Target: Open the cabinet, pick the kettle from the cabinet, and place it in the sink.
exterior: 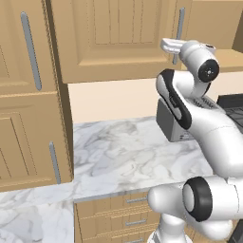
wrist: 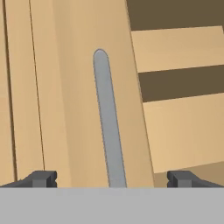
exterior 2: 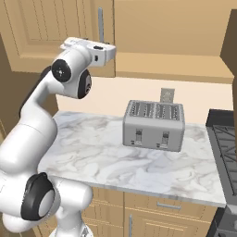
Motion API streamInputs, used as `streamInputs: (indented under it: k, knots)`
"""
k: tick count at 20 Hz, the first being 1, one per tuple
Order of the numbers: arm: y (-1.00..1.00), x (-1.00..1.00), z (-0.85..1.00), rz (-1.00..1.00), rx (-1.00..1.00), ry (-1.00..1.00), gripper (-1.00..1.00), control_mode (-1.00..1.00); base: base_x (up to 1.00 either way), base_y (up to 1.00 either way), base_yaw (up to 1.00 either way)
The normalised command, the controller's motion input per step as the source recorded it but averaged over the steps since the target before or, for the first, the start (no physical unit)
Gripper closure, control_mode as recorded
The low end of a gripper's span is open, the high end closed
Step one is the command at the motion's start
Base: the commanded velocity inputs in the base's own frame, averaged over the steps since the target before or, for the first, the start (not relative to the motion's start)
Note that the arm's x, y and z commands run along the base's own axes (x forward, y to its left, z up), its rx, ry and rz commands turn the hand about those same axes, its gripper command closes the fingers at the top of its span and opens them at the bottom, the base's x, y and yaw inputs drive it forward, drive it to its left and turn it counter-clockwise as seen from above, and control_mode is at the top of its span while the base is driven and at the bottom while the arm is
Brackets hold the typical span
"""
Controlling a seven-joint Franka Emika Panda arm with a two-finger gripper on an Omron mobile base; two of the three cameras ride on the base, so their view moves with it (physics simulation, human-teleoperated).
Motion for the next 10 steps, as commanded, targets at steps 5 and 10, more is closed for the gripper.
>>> streamInputs:
  k: [5, 10]
  knots:
    - [-0.05, 0.33, 0.00, 0.00, 0.02, 0.00, -1.00, -1.00, 0.00, 0.00, 0.00]
    - [-0.02, 0.34, 0.00, 0.00, 0.02, 0.00, -1.00, -1.00, 0.00, 0.00, 0.00]
